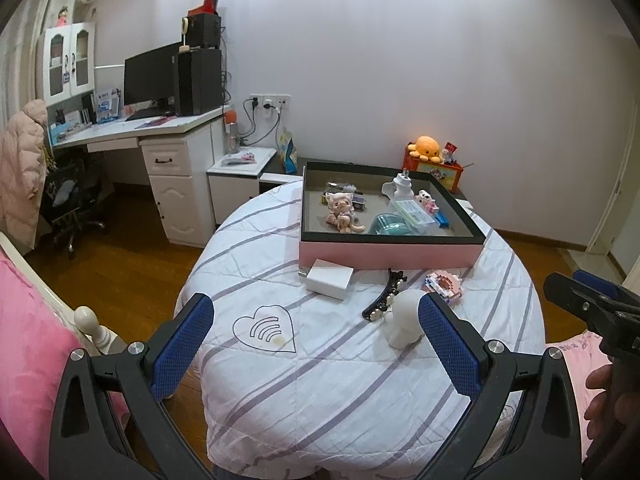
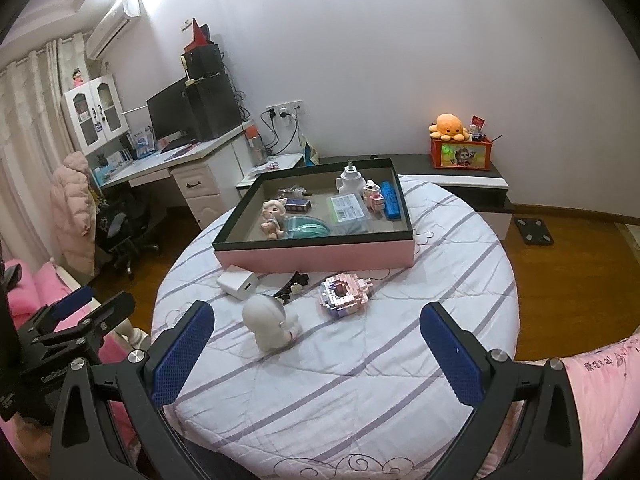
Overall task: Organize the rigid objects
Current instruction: 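Withdraw both tools from the tray back over the table, then grasp the white round-headed figure with the left tool while the right tool grasps the block ring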
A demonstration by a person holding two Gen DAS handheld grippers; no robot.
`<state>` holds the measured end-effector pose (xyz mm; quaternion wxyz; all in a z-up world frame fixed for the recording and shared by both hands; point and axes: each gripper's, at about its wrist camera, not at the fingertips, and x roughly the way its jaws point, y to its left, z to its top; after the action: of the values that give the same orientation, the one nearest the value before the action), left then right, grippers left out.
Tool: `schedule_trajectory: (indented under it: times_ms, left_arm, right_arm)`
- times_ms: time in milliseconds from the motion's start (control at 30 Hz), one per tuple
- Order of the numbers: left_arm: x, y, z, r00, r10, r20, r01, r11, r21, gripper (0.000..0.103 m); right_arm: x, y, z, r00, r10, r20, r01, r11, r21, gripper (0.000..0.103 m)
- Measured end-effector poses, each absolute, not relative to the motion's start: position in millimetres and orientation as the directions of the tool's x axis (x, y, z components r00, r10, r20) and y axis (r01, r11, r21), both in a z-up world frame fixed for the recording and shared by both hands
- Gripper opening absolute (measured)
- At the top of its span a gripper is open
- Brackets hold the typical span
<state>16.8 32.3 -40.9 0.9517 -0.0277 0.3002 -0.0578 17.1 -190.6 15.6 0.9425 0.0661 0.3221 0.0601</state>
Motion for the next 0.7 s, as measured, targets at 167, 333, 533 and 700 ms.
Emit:
schedule_trajectory:
  times_ms: [167, 333, 533, 700]
  left_arm:
    - [19.8, 23.3, -48.9, 0.797, -0.149, -0.585, 0.114, 0.989, -0.097, 0.103]
    - [25.6, 1.7, -66.6, 0.767, -0.176, -0.617, 0.155, 0.984, -0.088, 0.103]
    - [40.1, -26.8, -93.2, 0.726, -0.192, -0.660, 0.189, 0.979, -0.076, 0.103]
    - [57.0, -45.0, -115.0, 0.698, -0.190, -0.691, 0.194, 0.978, -0.073, 0.103]
  right_arm:
    - [22.2, -194.5, 9.1, 0.776, 0.145, -0.613, -0.060, 0.986, 0.156, 0.103]
    - [32.7, -206.4, -5.7, 0.756, 0.122, -0.644, -0.030, 0.988, 0.152, 0.103]
    - [45.3, -227.8, -24.7, 0.728, 0.102, -0.677, 0.011, 0.987, 0.161, 0.103]
    - [61.0, -239.9, -40.7, 0.702, 0.110, -0.704, 0.014, 0.986, 0.168, 0.103]
